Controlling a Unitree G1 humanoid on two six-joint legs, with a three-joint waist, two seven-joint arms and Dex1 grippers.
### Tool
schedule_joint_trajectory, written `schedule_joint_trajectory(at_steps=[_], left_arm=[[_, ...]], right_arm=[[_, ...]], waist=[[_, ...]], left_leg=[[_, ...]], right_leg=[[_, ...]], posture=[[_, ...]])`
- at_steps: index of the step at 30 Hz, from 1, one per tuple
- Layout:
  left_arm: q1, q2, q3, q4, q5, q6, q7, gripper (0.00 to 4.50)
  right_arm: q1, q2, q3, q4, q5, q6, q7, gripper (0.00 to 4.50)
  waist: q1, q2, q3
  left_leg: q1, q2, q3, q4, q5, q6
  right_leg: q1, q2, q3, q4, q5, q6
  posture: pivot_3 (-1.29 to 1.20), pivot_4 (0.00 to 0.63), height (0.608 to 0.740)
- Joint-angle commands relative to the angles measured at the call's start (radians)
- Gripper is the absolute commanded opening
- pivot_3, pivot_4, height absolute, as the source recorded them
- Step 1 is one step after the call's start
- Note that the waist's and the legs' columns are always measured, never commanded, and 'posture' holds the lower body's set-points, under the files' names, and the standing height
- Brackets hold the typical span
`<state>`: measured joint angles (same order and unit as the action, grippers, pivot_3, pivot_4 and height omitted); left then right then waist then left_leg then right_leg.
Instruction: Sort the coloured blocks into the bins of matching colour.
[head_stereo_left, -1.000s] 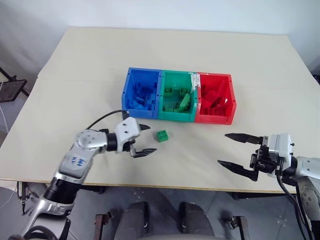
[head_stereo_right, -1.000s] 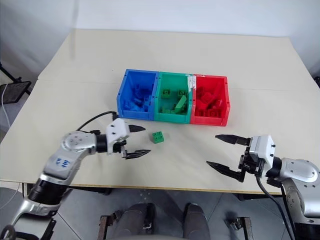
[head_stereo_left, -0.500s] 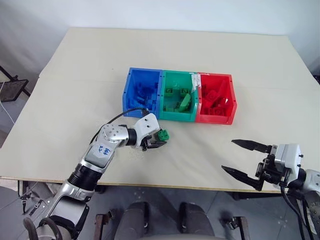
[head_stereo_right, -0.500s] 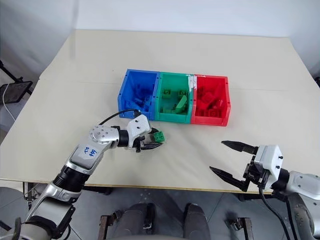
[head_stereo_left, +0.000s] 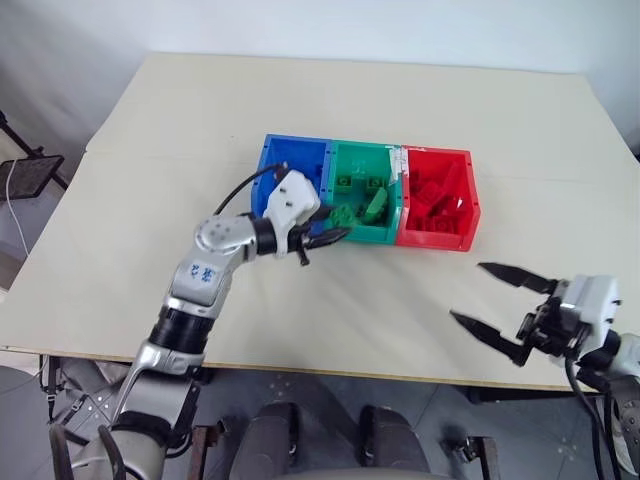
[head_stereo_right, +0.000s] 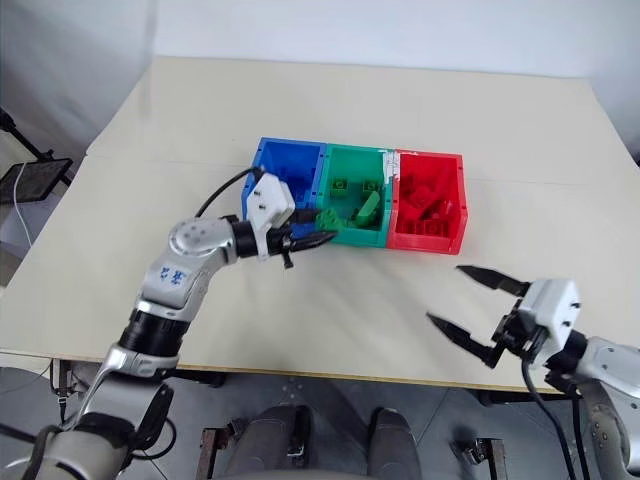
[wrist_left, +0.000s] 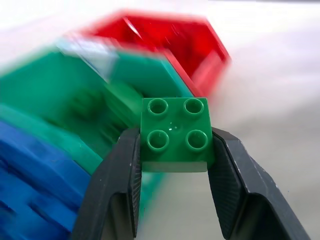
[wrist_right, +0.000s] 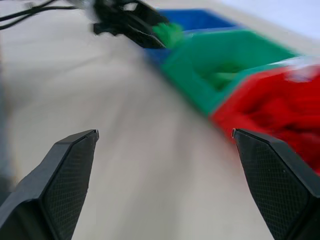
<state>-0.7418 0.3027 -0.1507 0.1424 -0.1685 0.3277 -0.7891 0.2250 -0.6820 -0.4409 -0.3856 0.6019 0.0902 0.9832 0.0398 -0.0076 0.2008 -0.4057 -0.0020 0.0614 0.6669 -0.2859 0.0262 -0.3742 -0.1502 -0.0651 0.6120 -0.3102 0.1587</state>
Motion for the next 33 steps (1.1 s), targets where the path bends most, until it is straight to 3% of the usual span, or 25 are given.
schedule_joint_trajectory(at_steps=[1,9,13,19,26,33], left_arm=[[-0.116,-0.055,0.014,0.139,0.019,-0.088,0.044,1.48],[-0.325,-0.151,0.018,0.507,0.1,-0.227,0.155,1.48],[-0.312,-0.137,0.022,0.494,0.09,-0.223,0.118,2.69],[-0.18,-0.044,0.048,0.279,0.023,-0.196,-0.019,4.48],[0.121,0.228,0.166,-0.024,-0.088,-0.173,-0.198,4.48],[0.469,0.433,0.373,-0.167,-0.152,-0.13,-0.212,4.48]], right_arm=[[0.033,0.035,-0.071,-0.037,0.025,-0.003,-0.062,4.5],[0.056,0.076,-0.059,-0.091,0.019,-0.005,-0.128,4.5],[0.039,0.081,-0.049,-0.096,0.027,-0.002,-0.143,4.5],[-0.033,0.053,-0.003,-0.069,0.032,0.011,-0.104,4.5],[-0.162,0.0,0.095,0.039,0.023,0.026,0.016,4.5],[-0.265,-0.007,0.163,0.22,-0.032,-0.041,0.128,4.5]], waist=[[0.007,-0.001,0.0],[0.003,-0.001,0.0],[-0.003,-0.001,0.0],[-0.019,-0.001,0.0],[-0.04,-0.001,0.0],[-0.04,-0.001,0.0]], left_leg=[[0.0,0.0,0.0,0.0,0.0,0.0],[0.0,-0.003,0.003,-0.001,0.0,0.0],[-0.001,-0.003,0.003,-0.002,0.0,0.0],[0.0,-0.002,0.003,-0.002,0.0,0.0],[0.001,0.003,0.002,-0.001,0.0,-0.001],[0.001,0.003,0.001,-0.001,-0.001,0.0]], right_leg=[[0.0,0.0,0.0,0.0,0.0,0.0],[-0.001,0.001,0.0,0.0,0.0,0.0],[-0.001,0.001,0.0,0.0,0.0,0.0],[-0.001,0.001,0.0,0.0,0.0,0.001],[-0.002,0.001,0.0,0.004,0.0,0.0],[-0.001,0.0,-0.001,0.004,0.0,0.0]], posture=[[0.0,0.15,0.74],[0.0,0.15,0.74],[0.0,0.15,0.74],[0.0,0.15,0.74],[0.0,0.15,0.74],[0.0,0.15,0.74]])
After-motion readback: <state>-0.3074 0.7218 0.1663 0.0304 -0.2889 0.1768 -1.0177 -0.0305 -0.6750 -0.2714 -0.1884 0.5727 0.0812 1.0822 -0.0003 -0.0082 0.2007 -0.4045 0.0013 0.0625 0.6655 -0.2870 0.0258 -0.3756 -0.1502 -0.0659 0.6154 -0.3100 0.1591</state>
